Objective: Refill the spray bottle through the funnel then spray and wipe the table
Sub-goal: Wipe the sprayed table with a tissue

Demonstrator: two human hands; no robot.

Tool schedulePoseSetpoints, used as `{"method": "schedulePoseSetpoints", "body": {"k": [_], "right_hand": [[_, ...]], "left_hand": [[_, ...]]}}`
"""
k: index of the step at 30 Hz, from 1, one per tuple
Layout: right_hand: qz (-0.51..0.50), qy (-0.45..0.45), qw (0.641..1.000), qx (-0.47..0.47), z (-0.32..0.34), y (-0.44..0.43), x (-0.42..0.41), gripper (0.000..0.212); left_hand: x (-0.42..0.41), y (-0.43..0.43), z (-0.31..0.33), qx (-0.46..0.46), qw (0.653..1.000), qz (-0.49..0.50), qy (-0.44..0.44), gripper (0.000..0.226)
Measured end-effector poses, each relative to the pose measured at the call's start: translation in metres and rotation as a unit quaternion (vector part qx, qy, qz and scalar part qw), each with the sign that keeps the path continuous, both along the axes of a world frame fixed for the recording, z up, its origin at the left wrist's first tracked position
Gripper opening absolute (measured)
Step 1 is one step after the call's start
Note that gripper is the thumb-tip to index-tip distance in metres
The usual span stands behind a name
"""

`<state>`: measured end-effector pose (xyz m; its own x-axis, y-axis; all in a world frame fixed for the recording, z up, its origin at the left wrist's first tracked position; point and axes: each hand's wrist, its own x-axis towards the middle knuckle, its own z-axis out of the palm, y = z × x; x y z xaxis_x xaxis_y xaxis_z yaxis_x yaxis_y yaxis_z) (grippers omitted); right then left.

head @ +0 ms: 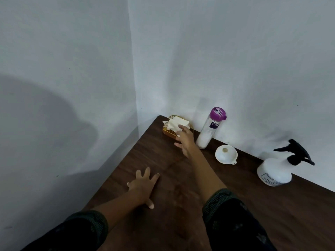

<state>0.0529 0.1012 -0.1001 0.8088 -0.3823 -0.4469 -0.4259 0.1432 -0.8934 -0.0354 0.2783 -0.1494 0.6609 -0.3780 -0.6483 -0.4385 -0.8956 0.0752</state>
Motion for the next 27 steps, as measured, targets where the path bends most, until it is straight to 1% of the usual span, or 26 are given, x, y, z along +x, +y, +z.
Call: {"method": "schedulePoseSetpoints", "body": {"k": [3, 7, 11, 13, 16, 19, 20, 24, 27], "right_hand": [[-0.011, 0.016, 1.000, 0.006, -0.004, 0.002, 0.006, 0.043], [0.003, 0.025, 0.999, -0.042, -0.006, 0.001, 0.002, 0.046], [-0.010, -0.043, 0.995, -0.084, 0.013, 0.000, -0.023, 0.040], [-0.023, -0.076, 0.992, -0.093, 0.026, -0.006, -0.051, 0.034], [-0.050, -0.092, 0.989, -0.105, 0.042, -0.022, -0.111, 0.024], [-0.117, -0.119, 0.980, -0.106, 0.051, -0.046, -0.185, 0.011], [-0.148, -0.121, 0.975, -0.111, 0.054, -0.055, -0.210, 0.010], [-0.223, -0.073, 0.965, -0.117, 0.049, -0.084, -0.299, 0.017], [-0.286, -0.020, 0.951, -0.115, 0.026, -0.101, -0.346, 0.017]], "left_hand": [[0.001, 0.000, 0.001, -0.003, 1.000, 0.000, 0.005, 0.112], [0.001, 0.001, -0.001, -0.002, 1.000, 0.001, 0.001, 0.114], [0.002, 0.002, -0.004, 0.003, 1.000, -0.003, -0.007, 0.114], [0.002, 0.002, -0.004, 0.002, 1.000, 0.004, -0.009, 0.114], [0.002, 0.002, -0.004, 0.006, 1.000, 0.002, -0.008, 0.115], [0.004, 0.001, -0.004, 0.010, 1.000, 0.002, -0.004, 0.118], [0.004, -0.001, -0.004, 0.014, 1.000, -0.001, -0.002, 0.119], [0.005, -0.002, -0.002, 0.023, 1.000, -0.004, -0.008, 0.120], [0.003, -0.004, 0.001, 0.031, 0.999, -0.012, -0.015, 0.120]]}}
